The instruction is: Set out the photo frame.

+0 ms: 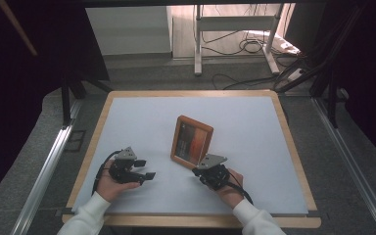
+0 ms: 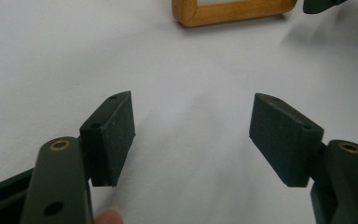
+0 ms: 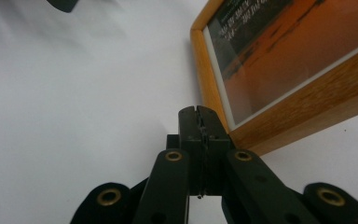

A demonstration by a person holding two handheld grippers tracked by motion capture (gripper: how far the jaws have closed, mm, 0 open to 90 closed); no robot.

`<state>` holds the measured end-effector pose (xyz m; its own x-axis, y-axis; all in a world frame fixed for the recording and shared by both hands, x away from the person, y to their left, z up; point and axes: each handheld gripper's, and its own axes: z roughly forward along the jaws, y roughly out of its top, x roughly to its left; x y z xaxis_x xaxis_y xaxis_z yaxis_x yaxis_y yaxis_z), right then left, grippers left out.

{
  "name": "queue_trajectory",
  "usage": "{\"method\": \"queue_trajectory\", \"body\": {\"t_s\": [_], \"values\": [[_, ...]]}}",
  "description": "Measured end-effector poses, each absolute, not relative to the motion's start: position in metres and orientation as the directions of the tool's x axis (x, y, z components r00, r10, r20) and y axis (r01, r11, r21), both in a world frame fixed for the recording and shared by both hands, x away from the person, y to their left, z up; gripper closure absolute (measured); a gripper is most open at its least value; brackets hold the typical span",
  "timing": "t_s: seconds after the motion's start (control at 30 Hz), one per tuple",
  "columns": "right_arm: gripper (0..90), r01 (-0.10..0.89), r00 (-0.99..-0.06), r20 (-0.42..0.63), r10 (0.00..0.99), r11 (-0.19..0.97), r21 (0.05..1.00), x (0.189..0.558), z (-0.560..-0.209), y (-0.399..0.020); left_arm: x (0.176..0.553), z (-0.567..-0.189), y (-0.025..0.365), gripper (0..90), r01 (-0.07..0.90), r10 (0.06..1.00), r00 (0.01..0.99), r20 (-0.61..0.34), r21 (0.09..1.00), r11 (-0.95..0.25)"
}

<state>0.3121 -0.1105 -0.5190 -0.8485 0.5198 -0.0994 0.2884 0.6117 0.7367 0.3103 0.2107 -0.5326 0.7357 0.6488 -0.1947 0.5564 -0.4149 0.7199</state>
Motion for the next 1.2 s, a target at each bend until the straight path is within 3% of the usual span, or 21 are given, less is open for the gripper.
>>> {"method": "queue_trajectory", "body": {"t_s": [1.2], "values": [[90.0,0.322,-0.808,-0.12,0.577,0.603,0.729,0.328,-0.52,-0.131,0.31,-0.533,0.212,30.0,0.556,0.65,0.735,-0.196,0.722,-0.411]]}}
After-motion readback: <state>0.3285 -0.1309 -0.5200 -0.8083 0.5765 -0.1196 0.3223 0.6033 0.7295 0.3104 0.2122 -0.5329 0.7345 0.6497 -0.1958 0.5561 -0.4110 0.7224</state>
